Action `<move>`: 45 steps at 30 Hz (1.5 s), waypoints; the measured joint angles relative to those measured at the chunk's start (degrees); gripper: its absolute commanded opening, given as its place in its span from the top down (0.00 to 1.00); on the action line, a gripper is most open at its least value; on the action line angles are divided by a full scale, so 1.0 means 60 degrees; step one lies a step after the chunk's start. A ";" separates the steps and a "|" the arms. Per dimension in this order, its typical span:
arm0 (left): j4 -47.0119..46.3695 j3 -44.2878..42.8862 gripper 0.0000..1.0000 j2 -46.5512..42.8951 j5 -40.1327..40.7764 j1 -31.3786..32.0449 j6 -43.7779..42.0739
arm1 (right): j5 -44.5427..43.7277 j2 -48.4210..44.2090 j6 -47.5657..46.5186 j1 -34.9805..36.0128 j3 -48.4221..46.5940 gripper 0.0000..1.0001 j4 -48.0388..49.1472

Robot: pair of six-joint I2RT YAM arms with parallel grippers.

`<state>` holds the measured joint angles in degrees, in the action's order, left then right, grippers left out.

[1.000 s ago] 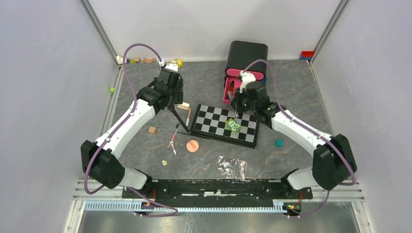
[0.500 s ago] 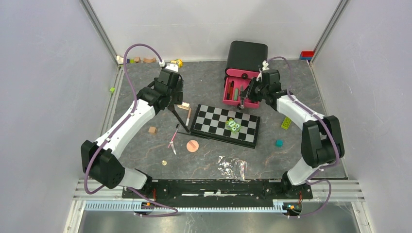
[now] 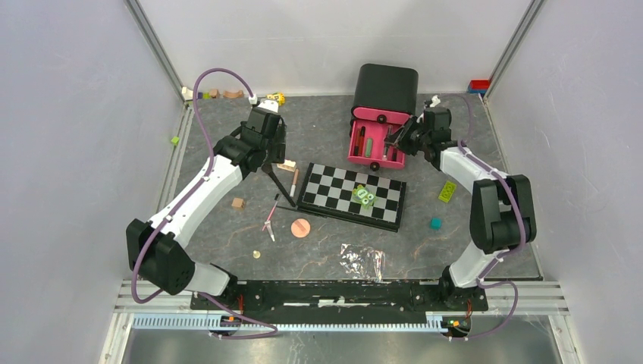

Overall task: Organize the makeup
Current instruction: Place the makeup in the drawer.

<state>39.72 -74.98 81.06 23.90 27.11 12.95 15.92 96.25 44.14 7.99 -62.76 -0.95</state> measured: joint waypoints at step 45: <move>0.0000 0.0000 0.26 0.0000 -0.0007 0.0000 -0.0011 | -0.0586 0.1858 -0.0882 -0.0233 -0.1756 0.73 -0.0725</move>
<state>39.72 -74.98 81.06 23.86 27.11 12.88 12.40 107.39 38.85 6.59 -73.30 -5.30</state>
